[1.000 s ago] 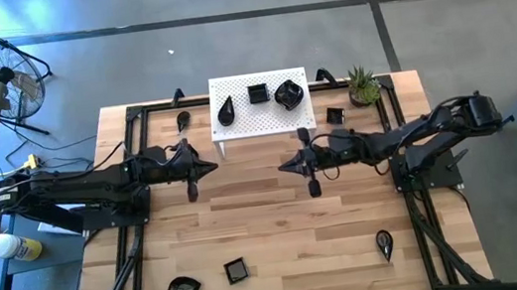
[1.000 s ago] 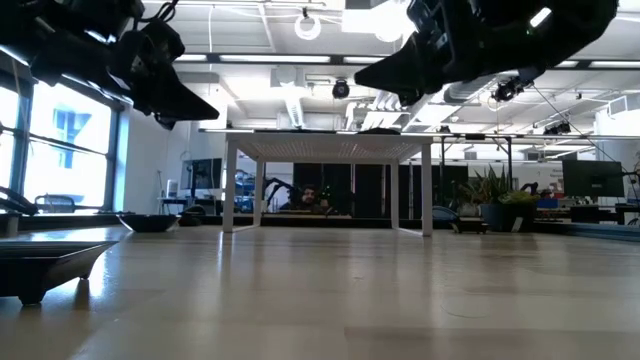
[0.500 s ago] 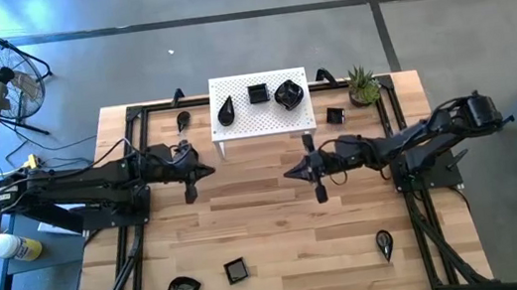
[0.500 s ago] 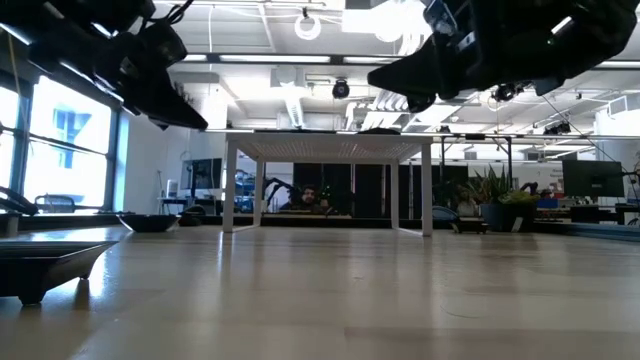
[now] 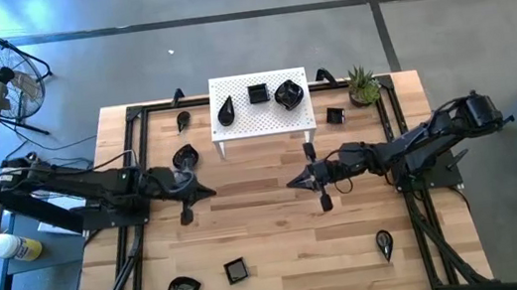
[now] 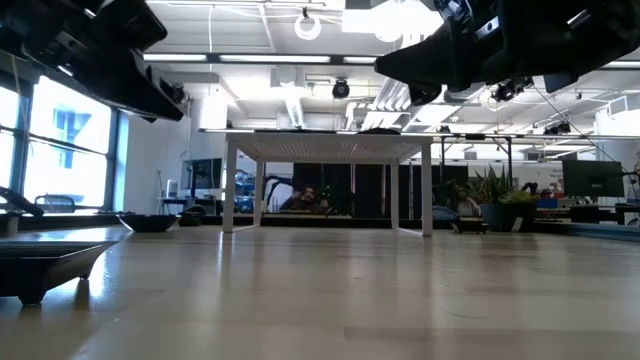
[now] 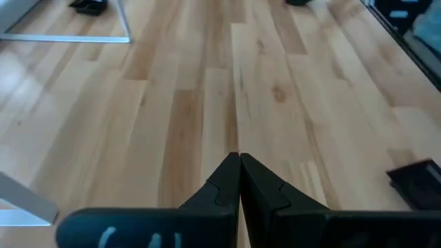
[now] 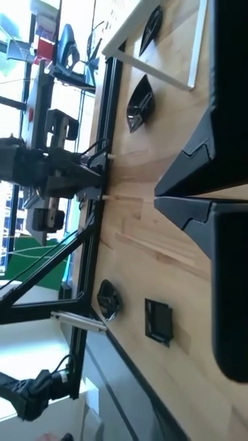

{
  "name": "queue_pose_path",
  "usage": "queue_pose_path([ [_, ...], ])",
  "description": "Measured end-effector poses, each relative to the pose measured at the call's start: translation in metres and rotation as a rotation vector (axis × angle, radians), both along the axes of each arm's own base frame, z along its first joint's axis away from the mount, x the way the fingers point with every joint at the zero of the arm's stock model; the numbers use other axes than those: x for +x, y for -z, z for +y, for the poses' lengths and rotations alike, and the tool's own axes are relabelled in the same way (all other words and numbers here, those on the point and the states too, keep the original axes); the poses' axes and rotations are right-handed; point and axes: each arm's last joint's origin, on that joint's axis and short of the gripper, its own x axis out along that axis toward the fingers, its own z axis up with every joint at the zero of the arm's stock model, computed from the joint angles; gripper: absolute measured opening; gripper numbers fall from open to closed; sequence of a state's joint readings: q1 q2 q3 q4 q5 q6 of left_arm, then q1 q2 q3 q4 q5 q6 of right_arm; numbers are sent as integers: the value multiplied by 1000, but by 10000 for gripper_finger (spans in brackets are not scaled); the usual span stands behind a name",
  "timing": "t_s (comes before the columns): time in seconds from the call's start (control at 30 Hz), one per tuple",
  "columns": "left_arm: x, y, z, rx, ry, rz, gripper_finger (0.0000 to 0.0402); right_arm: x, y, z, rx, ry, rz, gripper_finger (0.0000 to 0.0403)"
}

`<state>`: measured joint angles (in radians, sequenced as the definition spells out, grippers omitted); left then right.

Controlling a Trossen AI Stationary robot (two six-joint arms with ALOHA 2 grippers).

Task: Pick & Place Mini shaped plates
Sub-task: Stack the leaf shaped bowl on top of the leaf shaped bowls on the shelf

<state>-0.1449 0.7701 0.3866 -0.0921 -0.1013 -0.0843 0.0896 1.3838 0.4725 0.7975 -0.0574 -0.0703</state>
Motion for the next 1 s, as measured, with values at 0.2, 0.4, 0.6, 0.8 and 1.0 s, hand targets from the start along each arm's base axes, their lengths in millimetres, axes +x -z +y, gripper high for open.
queue_pose_path([
  [0.2,-4,2,-13,16,-51,17,5,-1,0,7,-13,-29,-4,6],
  [0.4,-7,4,-20,11,-61,26,5,-1,0,8,-15,-33,-4,3],
  [0.6,-8,5,-20,14,-62,39,5,0,-4,7,-15,2,-43,6],
  [0.8,-9,7,-20,24,-62,67,33,0,-6,6,-38,28,-64,2],
  [1.0,-9,8,-21,-47,-63,78,86,0,-4,6,-35,27,-50,6],
])
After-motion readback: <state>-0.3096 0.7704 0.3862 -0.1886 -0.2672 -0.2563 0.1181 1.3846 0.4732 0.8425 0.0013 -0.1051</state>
